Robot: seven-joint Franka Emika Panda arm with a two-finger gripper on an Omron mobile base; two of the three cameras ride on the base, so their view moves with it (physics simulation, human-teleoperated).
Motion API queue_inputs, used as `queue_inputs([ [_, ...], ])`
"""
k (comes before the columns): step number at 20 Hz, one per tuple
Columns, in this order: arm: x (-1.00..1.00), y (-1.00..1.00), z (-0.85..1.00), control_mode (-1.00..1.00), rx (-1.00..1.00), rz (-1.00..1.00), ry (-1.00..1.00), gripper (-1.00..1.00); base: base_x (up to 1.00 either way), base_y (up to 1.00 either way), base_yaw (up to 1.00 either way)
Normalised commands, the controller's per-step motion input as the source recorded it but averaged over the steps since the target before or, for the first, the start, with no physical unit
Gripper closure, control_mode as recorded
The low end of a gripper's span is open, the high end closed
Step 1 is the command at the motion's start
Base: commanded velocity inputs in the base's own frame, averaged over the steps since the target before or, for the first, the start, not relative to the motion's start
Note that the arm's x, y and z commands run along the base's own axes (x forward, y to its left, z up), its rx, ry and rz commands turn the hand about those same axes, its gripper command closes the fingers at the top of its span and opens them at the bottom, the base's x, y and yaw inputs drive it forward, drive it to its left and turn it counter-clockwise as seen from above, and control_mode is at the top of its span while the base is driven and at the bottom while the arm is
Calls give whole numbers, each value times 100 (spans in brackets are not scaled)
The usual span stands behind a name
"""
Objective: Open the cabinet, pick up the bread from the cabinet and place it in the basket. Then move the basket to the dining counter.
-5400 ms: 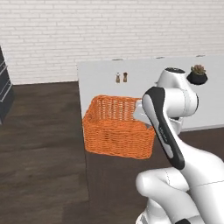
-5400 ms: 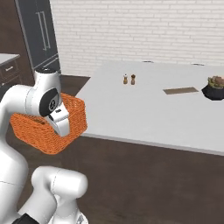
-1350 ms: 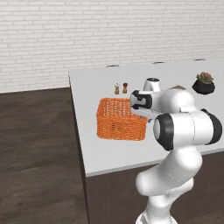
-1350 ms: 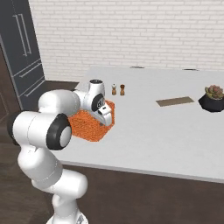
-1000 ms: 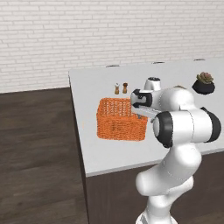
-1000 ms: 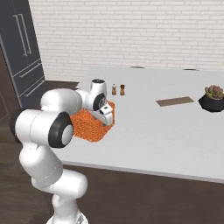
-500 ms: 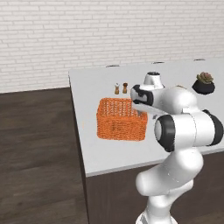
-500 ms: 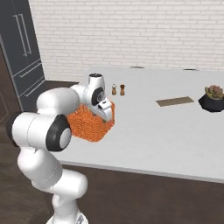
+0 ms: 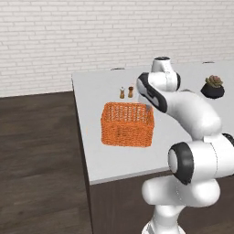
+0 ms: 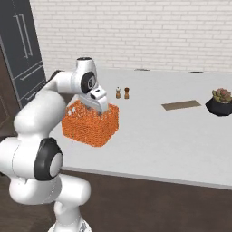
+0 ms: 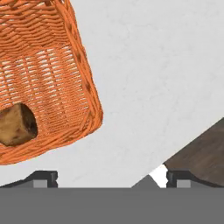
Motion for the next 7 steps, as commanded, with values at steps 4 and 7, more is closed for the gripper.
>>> queue_inputs([
  [4, -96, 7, 64, -100, 0, 15, -5, -100, 0, 0, 0],
  [7, -100, 10, 60, -100, 0, 18, -7, -100, 0, 0, 0],
])
